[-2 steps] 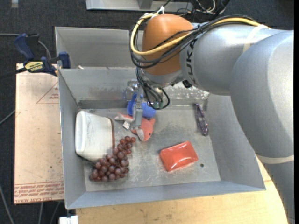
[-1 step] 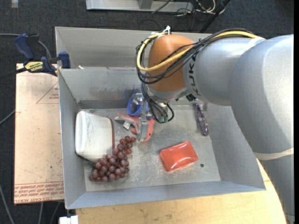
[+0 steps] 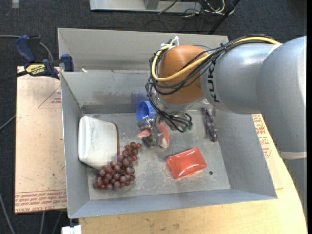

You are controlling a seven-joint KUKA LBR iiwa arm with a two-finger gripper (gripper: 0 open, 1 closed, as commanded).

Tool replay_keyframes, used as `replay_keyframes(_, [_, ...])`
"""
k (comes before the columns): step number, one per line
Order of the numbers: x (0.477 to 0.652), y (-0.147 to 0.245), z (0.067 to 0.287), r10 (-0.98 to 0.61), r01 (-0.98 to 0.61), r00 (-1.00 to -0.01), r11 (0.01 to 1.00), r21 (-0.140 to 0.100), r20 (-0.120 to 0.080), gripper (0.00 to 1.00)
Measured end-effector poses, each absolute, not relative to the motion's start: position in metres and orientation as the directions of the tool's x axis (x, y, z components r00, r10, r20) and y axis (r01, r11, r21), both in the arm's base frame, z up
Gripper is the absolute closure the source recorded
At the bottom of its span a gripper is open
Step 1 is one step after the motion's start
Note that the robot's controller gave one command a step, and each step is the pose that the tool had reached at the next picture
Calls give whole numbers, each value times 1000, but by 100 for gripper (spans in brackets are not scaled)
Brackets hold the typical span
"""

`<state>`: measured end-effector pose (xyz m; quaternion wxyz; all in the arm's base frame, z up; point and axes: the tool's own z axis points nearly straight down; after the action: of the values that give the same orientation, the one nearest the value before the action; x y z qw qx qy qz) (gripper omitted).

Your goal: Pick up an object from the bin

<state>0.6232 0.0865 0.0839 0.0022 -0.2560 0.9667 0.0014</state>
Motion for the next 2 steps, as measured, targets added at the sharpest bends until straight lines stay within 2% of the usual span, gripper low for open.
replay_keyframes(2, [622,86,85,-495,-495,-869,869,2,-4,100])
